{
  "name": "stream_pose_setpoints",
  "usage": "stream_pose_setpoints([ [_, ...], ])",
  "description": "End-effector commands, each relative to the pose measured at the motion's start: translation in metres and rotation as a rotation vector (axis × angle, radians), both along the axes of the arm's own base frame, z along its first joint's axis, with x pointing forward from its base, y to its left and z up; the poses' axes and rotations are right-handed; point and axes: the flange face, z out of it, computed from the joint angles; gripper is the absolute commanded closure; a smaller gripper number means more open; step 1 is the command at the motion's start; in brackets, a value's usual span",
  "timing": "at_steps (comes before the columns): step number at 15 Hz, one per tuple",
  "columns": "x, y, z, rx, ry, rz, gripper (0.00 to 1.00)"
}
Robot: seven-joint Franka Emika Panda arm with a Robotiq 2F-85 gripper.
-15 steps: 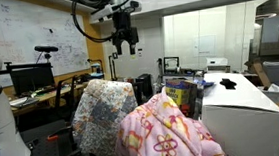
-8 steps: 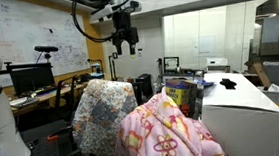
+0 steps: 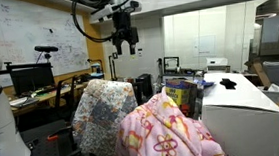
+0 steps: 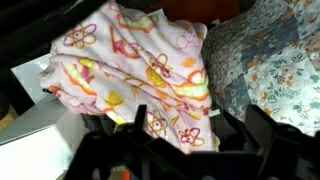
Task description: Put the pink blanket over the blue blanket
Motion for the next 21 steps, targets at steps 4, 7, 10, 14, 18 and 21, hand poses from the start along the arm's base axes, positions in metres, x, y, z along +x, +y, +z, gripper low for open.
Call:
stream_pose_setpoints([
  [4, 0.0, 0.0, 0.001, 0.0, 0.001, 0.0, 0.0],
  [7, 0.01, -0.004, -0.018, 0.009, 0.041, -0.017, 0.0],
  [10, 0.018, -0.007, -0.033, 0.017, 0.07, -0.024, 0.0],
  [14, 0.024, -0.01, -0.049, 0.01, 0.095, -0.014, 0.0],
  [18, 0.034, -0.012, -0.069, 0.008, 0.112, 0.001, 0.0],
  [21, 0.039, -0.012, -0.083, -0.014, 0.117, 0.022, 0.0],
])
